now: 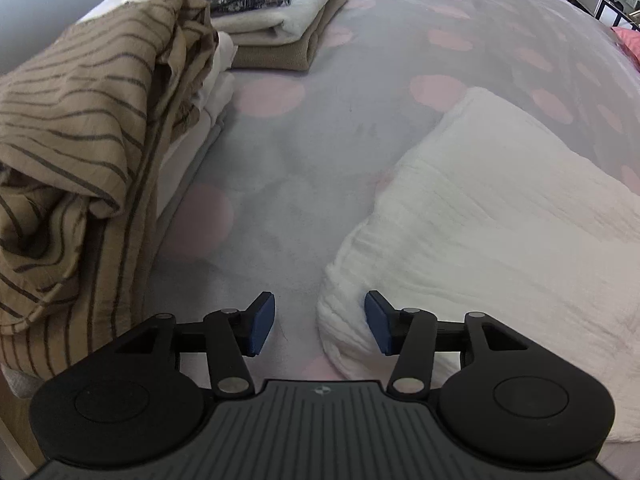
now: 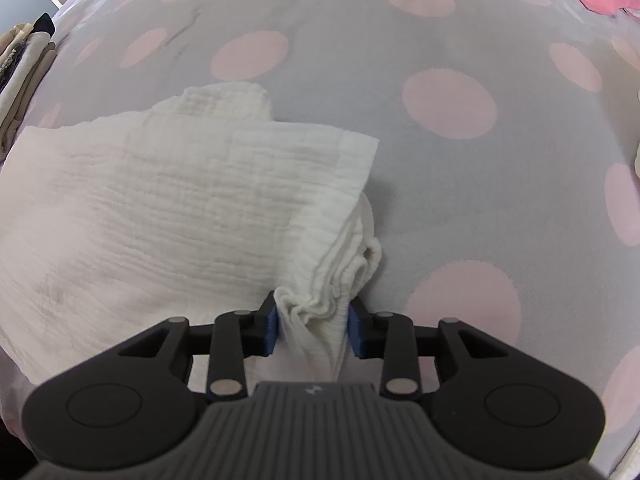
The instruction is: Fold clothes
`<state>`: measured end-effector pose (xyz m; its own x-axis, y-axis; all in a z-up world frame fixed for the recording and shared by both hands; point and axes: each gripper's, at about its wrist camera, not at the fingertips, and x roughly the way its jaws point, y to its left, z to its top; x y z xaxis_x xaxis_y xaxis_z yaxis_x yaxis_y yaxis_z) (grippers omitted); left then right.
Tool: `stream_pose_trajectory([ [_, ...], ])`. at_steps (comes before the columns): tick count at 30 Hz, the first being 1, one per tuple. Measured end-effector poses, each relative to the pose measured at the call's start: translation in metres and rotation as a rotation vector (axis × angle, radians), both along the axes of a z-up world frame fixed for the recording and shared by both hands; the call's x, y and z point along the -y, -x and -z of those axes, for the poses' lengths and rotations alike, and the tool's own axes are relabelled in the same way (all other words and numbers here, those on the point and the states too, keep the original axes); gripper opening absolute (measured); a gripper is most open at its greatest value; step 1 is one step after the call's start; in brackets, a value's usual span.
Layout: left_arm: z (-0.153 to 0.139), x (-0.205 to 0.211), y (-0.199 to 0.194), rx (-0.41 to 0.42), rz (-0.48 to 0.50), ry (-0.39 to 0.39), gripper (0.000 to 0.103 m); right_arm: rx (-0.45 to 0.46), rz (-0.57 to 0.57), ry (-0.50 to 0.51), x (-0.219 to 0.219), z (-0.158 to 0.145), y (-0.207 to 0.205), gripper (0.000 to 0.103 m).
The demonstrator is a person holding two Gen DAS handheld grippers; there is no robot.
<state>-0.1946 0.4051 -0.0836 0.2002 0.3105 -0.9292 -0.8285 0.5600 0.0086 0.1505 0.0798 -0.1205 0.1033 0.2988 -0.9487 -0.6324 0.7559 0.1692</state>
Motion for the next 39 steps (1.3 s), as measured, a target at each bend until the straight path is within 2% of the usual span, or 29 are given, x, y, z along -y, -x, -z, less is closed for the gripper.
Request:
stream_pose_trajectory([
  [3,0.017,-0.001,-0.003,0.017,-0.015,0.102,0.048,0.002,0.004,-0.002,-0.001,0.0,0.002,0.039],
  [5,0.019,0.005,-0.007,0.017,-0.007,0.093,0.043,0.011,0.006,-0.002,-0.001,-0.001,0.005,0.038],
  [7,0.017,0.008,-0.011,0.031,0.014,0.089,0.022,0.022,0.011,-0.004,0.0,-0.003,0.011,0.034],
  [10,0.01,0.013,-0.013,0.058,0.017,0.067,0.013,0.008,0.038,-0.027,-0.001,-0.004,0.014,0.021],
  [15,-0.02,0.006,-0.018,0.104,0.032,-0.01,0.012,0.001,0.081,-0.062,0.01,-0.023,0.026,0.018],
  [19,-0.048,-0.007,-0.028,0.096,0.06,-0.092,0.011,-0.025,0.15,-0.06,0.017,-0.036,0.05,0.018],
  [23,-0.07,-0.018,-0.049,0.057,0.107,-0.207,0.011,-0.062,0.214,-0.096,0.021,-0.044,0.095,0.017],
  [26,-0.079,-0.029,-0.074,0.012,0.144,-0.266,0.011,-0.111,0.253,-0.14,0.023,-0.047,0.137,0.017],
  [33,-0.074,-0.041,-0.104,-0.084,0.206,-0.342,0.012,-0.254,0.362,-0.215,0.033,-0.043,0.217,0.017],
  [36,-0.06,-0.046,-0.103,-0.104,0.206,-0.326,0.012,-0.252,0.345,-0.186,0.027,-0.034,0.238,0.017],
  [39,-0.048,-0.047,-0.093,-0.115,0.209,-0.304,0.012,-0.204,0.305,-0.137,0.021,-0.026,0.246,0.017],
])
